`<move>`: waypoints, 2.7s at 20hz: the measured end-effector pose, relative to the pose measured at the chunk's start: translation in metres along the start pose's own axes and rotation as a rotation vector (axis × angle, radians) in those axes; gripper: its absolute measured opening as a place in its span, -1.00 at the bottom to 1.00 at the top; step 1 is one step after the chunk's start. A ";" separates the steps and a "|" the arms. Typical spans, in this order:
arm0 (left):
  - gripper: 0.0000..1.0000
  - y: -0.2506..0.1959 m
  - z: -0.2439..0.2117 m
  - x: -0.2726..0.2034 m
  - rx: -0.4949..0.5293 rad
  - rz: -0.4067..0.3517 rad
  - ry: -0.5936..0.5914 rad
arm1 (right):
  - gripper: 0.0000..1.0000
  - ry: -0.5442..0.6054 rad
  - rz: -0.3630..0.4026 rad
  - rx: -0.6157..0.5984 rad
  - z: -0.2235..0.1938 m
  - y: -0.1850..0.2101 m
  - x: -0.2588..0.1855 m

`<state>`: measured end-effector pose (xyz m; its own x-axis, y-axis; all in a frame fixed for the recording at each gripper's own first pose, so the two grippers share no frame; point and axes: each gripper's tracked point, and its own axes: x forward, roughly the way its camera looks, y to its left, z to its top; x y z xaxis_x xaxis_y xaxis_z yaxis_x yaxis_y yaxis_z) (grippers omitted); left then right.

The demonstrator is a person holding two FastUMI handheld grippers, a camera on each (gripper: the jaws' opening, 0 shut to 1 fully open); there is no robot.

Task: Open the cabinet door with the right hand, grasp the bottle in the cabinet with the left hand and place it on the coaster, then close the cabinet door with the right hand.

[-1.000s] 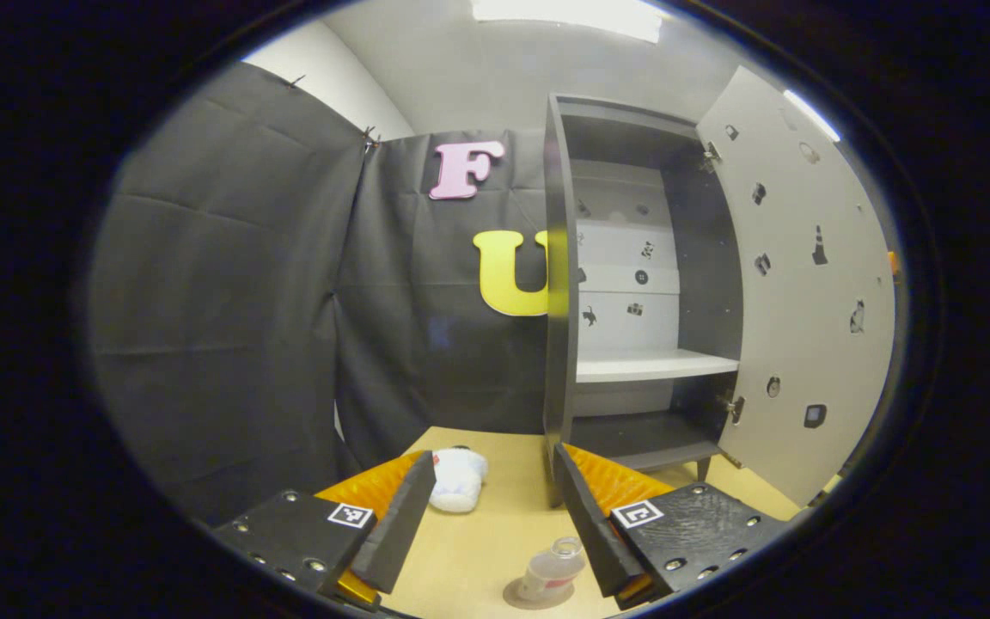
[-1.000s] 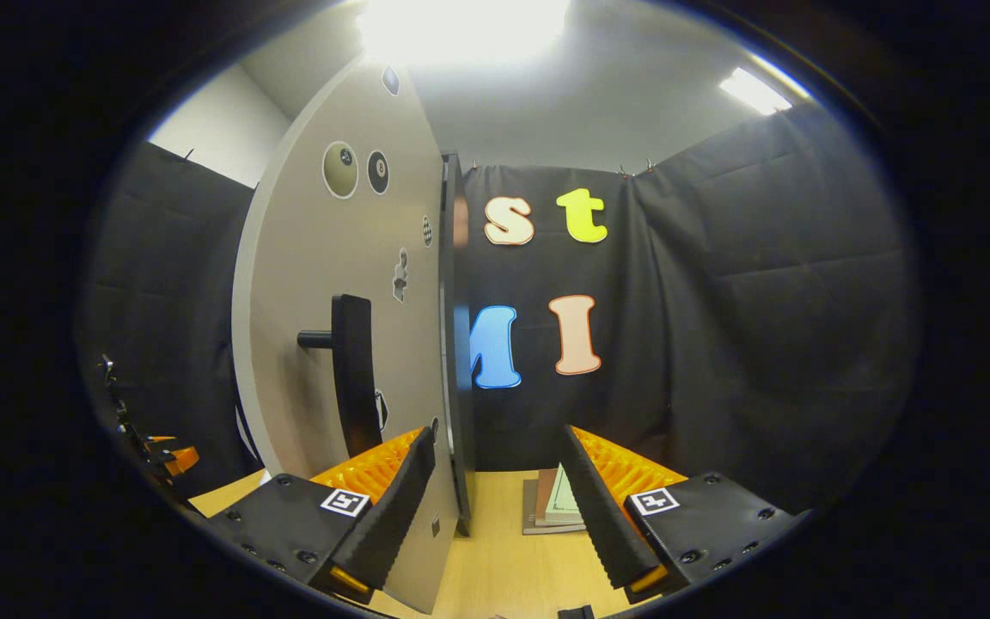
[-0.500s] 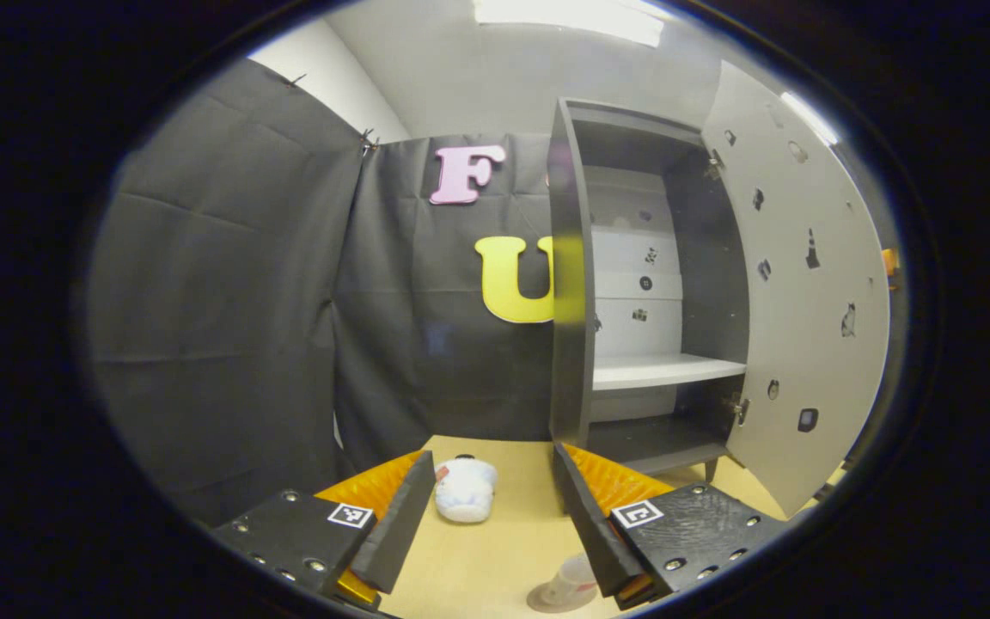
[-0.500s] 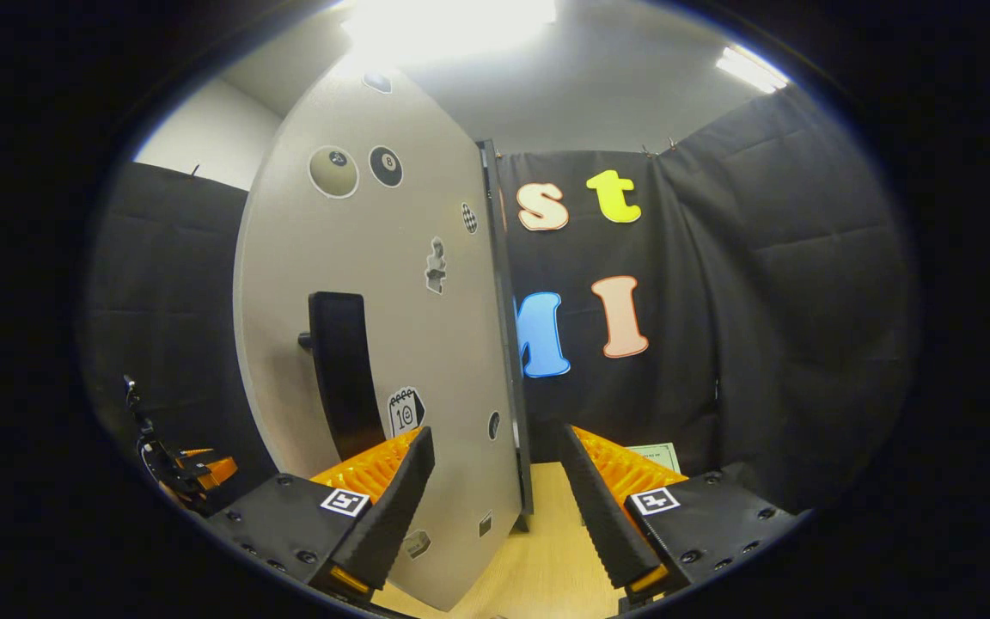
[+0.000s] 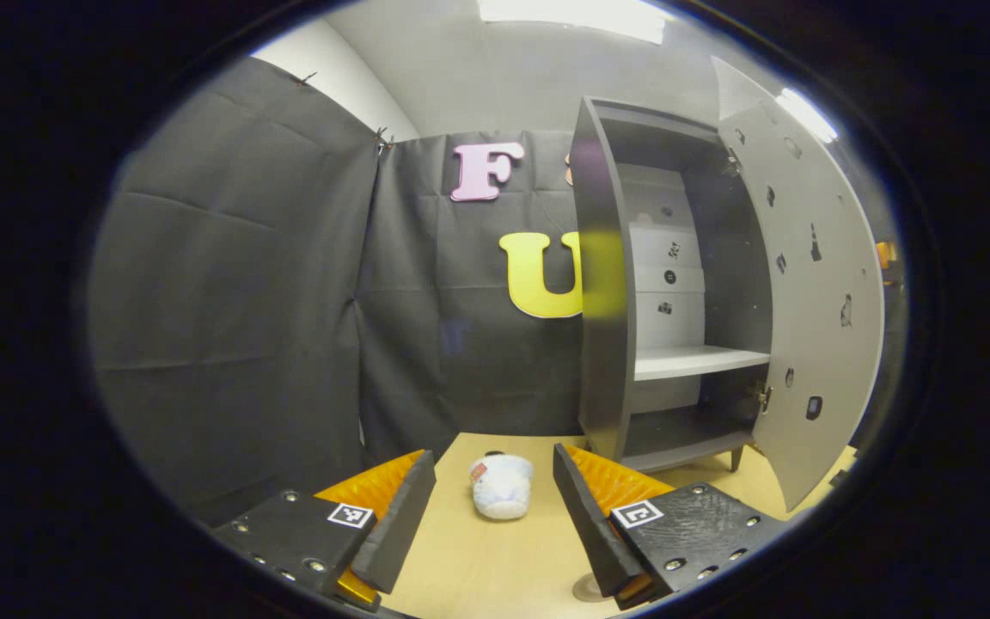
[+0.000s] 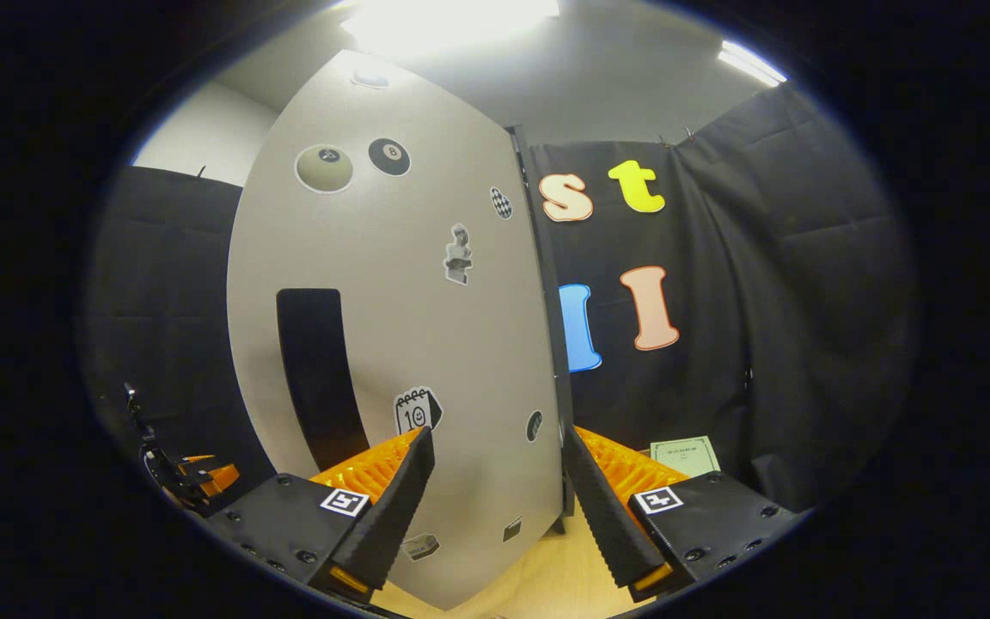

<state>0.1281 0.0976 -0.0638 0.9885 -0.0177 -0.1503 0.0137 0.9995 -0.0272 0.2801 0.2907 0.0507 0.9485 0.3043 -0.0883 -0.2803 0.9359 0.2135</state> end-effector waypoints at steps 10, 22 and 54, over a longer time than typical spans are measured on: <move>0.67 0.062 -0.019 -0.001 -0.004 0.042 0.023 | 0.92 0.042 0.084 -0.011 -0.019 0.072 0.065; 0.70 0.140 -0.041 -0.036 -0.034 0.174 0.044 | 0.93 0.057 0.050 -0.073 -0.043 0.128 0.127; 0.70 -0.094 0.080 0.008 -0.053 -0.026 -0.087 | 0.94 -0.080 -0.124 -0.119 0.008 -0.092 -0.106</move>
<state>0.1466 0.0051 0.0164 0.9973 -0.0390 -0.0622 0.0338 0.9960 -0.0824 0.2068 0.1711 0.0483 0.9843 0.1742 -0.0284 -0.1711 0.9812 0.0889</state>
